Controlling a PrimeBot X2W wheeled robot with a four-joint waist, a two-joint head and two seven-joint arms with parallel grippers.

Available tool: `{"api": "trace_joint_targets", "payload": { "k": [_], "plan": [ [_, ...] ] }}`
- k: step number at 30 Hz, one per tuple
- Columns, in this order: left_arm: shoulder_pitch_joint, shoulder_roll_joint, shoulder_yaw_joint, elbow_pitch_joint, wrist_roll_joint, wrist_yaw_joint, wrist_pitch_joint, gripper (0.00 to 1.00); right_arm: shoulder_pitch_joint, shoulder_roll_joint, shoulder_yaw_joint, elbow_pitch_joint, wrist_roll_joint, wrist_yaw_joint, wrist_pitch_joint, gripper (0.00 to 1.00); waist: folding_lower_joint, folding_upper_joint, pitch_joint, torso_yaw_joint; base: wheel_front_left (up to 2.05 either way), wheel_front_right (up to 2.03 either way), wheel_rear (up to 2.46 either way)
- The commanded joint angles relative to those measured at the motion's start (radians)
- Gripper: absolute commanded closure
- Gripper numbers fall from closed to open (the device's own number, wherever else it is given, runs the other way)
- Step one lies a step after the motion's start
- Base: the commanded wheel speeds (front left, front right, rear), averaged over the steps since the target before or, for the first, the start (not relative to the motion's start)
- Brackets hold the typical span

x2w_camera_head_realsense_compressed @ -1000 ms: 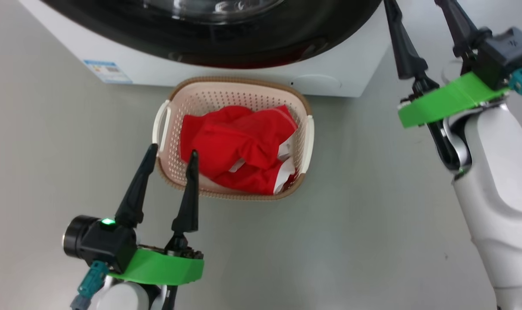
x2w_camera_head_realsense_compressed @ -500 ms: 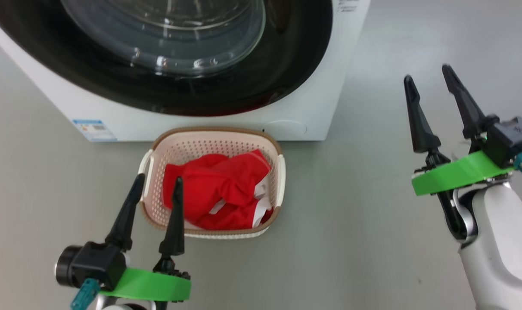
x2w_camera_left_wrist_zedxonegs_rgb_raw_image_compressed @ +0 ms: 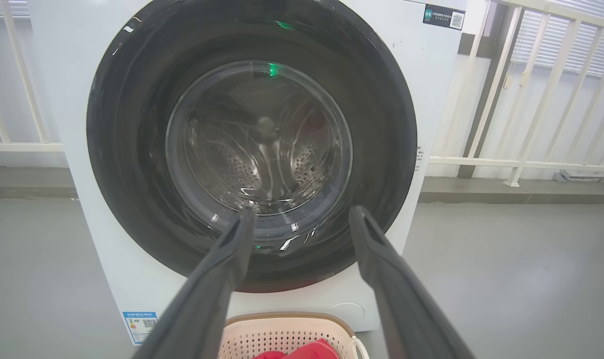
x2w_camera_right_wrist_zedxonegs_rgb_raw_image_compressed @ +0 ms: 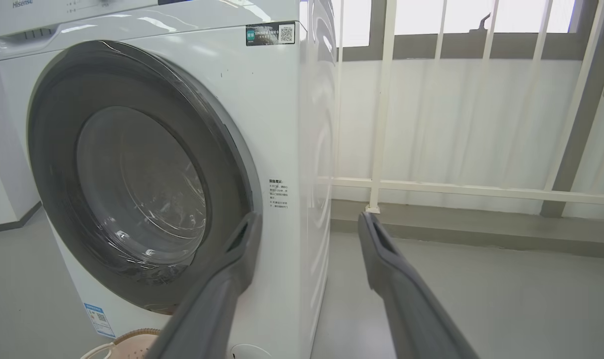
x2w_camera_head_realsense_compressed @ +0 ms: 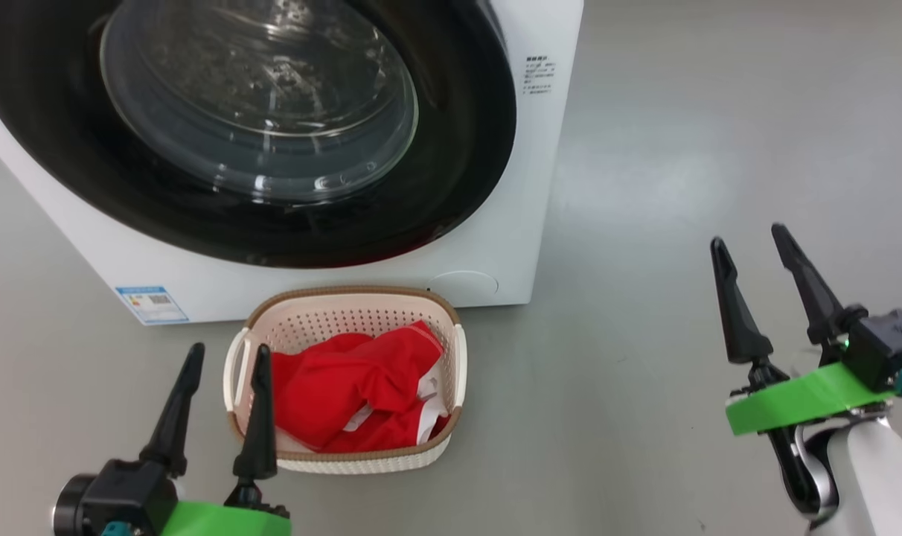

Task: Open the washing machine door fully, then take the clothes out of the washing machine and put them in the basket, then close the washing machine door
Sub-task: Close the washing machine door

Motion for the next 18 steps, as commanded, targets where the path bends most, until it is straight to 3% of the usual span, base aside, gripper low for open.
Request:
{"api": "trace_joint_targets", "payload": {
  "k": [1,18],
  "plan": [
    [-0.005,0.018,0.039,-0.031,0.011,0.005,-0.005,0.0,0.003,0.001,0.015,-0.031,0.011,-0.004,-0.002,0.0,0.0,0.0,-0.015,-0.01,0.0,0.0,0.0],
    [0.12,0.011,0.086,-0.077,0.007,-0.018,-0.005,0.0,0.182,0.024,0.008,-0.106,-0.017,-0.004,-0.002,0.0,0.0,0.0,-0.096,-0.037,0.0,0.0,0.0]
  ]
}}
